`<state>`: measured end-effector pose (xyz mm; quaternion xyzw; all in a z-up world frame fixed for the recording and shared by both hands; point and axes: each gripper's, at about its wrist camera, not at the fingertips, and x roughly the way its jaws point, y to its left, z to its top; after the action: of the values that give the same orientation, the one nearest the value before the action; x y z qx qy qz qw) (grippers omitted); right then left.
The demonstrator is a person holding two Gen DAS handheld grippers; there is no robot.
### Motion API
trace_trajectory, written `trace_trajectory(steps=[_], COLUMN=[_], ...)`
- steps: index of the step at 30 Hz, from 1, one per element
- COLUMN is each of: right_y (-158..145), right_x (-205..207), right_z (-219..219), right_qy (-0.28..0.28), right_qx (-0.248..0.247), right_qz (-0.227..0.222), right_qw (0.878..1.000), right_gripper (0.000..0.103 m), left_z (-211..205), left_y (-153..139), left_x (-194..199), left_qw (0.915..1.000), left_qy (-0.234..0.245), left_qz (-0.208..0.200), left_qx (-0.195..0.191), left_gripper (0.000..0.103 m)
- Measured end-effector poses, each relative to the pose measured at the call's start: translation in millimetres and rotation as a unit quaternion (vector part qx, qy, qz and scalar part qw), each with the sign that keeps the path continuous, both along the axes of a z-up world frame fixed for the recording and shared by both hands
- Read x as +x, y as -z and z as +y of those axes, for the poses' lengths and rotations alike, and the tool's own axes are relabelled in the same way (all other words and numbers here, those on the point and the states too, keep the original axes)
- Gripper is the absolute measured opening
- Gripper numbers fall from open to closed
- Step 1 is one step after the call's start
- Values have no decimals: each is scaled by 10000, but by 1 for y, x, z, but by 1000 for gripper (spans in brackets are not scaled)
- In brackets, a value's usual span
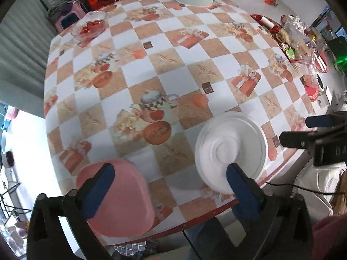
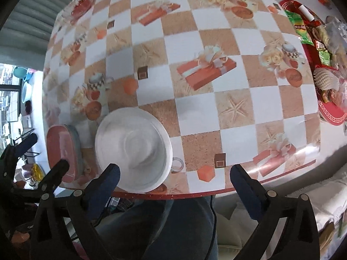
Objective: Organize plates and bowls
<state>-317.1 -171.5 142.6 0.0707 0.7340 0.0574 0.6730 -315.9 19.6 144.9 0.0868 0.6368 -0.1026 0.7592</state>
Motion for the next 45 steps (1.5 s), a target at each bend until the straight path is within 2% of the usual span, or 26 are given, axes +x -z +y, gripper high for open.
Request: trace_trajectory(steps=[6,10,13,19,24,45], right_y=[-19,-50,-67,-77,-79,-77], right_x=[-3,-2,-2,-4,-2,-6], right_z=[3,18,29,49,52,51], right_qy=[57,-377,-648,-1086,-1109,-1081], right_qx=[-46,-381,-631,-974,-1001,-1045], right_qz=[-148,-648,-987,-1305,-1362,-1354], right_qw=[9999,9965,9910,9807,9794,9793], right_gripper=[102,102,102,102,102,102], left_z=[-4,-11,-14,-12,-11,-8], left_y=[-36,-48,-55,-52,-52,-57], left_x=[-12,-14,-13,-9,-10,-11], left_qw=[9994,9994,9992,9996,9994,9993], left_qy=[289,260,262,161,191,71], left_qz=[-162,-114,-285,-210,-224,-304], left_qx=[-87,-202,-14,49,173,205], left_gripper=[103,103,103,103,103,103])
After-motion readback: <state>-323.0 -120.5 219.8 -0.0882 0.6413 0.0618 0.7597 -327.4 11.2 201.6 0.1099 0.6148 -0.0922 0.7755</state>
